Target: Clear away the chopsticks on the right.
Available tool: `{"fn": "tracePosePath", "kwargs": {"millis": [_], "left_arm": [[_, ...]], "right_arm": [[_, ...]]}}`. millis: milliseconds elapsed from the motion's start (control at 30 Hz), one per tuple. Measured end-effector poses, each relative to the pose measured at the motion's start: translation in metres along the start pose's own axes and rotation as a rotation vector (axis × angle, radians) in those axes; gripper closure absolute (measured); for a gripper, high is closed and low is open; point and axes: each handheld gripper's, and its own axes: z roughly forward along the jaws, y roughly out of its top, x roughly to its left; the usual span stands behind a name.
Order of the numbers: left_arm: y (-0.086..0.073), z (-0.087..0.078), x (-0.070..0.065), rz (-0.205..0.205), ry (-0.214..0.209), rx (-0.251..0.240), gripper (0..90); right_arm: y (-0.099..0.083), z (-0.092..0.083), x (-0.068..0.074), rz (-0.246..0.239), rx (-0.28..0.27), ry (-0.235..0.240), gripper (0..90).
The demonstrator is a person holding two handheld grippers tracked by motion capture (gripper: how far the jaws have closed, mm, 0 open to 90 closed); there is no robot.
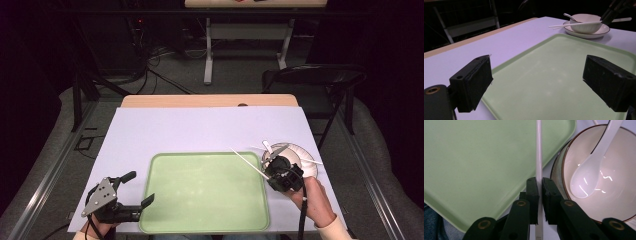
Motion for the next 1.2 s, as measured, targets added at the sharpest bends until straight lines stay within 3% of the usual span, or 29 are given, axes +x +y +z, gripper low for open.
{"fn": "tracePosePath", "kwargs": {"millis": [400,633,1200], "left_arm": [[0.0,0.0,0.0,0.001,0.001,-0.001,8.6],[0.0,-0.001,0.0,0.0,-0.001,-0.005,8.6],[0.0,0.0,0.0,0.004,0.0,-0.005,8.6]], "right_arm": [[-0.007,0.021,0.014,0.055,0.05,-0.009,83.8],[-0.008,0.035,0.021,0.044,0.09,-0.026,83.8],[0.002,0.06,0.035,0.038,0.132,0.053,83.7]]}}
